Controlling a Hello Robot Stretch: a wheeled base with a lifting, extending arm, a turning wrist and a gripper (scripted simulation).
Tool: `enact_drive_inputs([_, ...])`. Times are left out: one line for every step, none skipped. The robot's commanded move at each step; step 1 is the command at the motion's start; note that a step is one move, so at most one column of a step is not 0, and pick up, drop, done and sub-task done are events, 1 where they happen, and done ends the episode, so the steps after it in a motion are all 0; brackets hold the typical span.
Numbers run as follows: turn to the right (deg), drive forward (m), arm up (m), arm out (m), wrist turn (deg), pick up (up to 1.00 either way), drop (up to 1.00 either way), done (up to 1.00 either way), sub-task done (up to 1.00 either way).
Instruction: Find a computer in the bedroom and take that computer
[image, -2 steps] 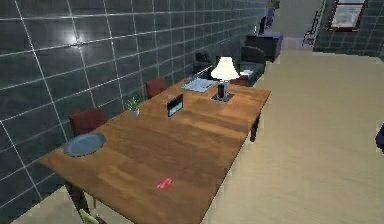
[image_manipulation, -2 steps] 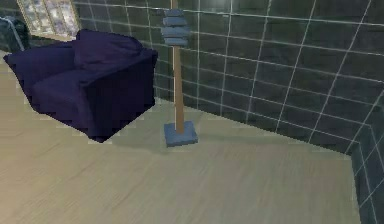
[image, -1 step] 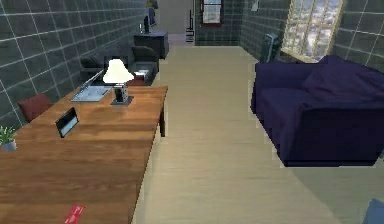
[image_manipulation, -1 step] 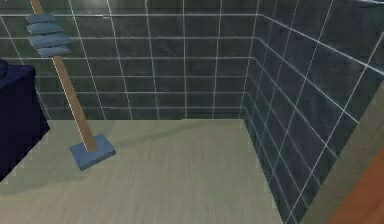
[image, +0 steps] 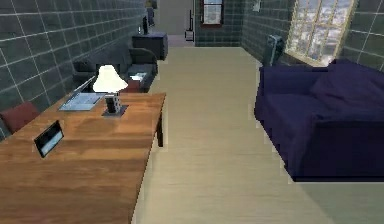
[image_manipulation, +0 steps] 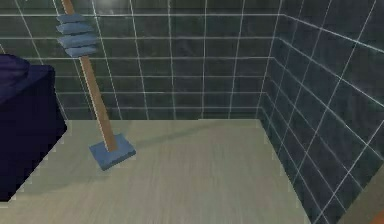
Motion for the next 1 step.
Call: enact_drive_inputs([45.0,0.0,0.0,0.0,0.0,0.0,0.0,0.0,0.0])
